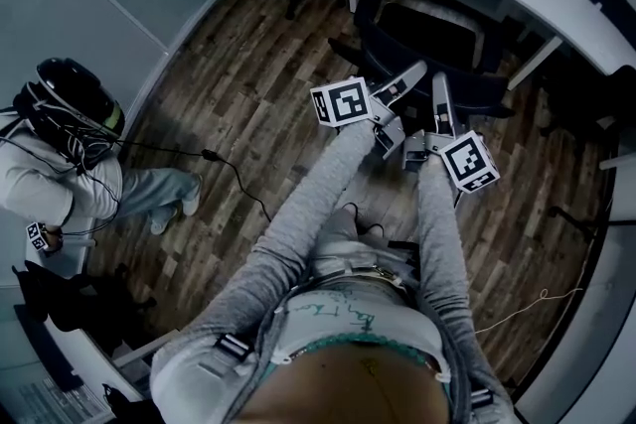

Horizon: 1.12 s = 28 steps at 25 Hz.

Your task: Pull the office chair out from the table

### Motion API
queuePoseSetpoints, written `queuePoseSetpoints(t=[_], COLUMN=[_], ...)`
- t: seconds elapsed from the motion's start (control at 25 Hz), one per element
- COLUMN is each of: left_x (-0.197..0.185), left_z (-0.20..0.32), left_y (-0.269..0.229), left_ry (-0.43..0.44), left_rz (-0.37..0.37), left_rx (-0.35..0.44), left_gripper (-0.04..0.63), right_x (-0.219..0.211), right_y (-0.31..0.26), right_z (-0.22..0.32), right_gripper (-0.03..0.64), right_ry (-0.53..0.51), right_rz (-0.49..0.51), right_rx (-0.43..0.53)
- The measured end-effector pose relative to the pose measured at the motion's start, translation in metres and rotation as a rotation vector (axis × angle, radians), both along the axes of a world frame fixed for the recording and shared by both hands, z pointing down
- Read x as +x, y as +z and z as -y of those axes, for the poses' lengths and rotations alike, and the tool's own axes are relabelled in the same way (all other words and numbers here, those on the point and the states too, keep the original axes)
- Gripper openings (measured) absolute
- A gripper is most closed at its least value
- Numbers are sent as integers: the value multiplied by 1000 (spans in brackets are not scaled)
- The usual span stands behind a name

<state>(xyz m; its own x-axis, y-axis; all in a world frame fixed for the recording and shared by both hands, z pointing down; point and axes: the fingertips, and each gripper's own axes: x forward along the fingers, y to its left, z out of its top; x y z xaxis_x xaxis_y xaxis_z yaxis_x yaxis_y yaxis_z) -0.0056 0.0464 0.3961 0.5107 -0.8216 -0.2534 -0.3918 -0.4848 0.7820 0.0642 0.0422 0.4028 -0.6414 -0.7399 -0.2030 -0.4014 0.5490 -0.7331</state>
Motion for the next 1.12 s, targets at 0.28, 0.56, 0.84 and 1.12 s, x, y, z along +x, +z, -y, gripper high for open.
queuePoseSetpoints(t=[0.28,0.56,0.84,1.12], left_x=[-8,-10,-8,-10], left_z=[-1,-1,-2,-1], left_y=[1,2,1,1], left_ry=[-4,1,9,19], left_rz=[-13,-13,-18,-47], left_rx=[4,4,7,17], left_gripper=[158,160,160,160], right_x=[-9,-10,-8,-9], right_y=[1,1,1,1], right_z=[0,0,-1,1], right_gripper=[212,212,212,212], right_ry=[-9,13,18,11], right_rz=[-7,-2,-6,5], right_rx=[-4,-4,-2,0])
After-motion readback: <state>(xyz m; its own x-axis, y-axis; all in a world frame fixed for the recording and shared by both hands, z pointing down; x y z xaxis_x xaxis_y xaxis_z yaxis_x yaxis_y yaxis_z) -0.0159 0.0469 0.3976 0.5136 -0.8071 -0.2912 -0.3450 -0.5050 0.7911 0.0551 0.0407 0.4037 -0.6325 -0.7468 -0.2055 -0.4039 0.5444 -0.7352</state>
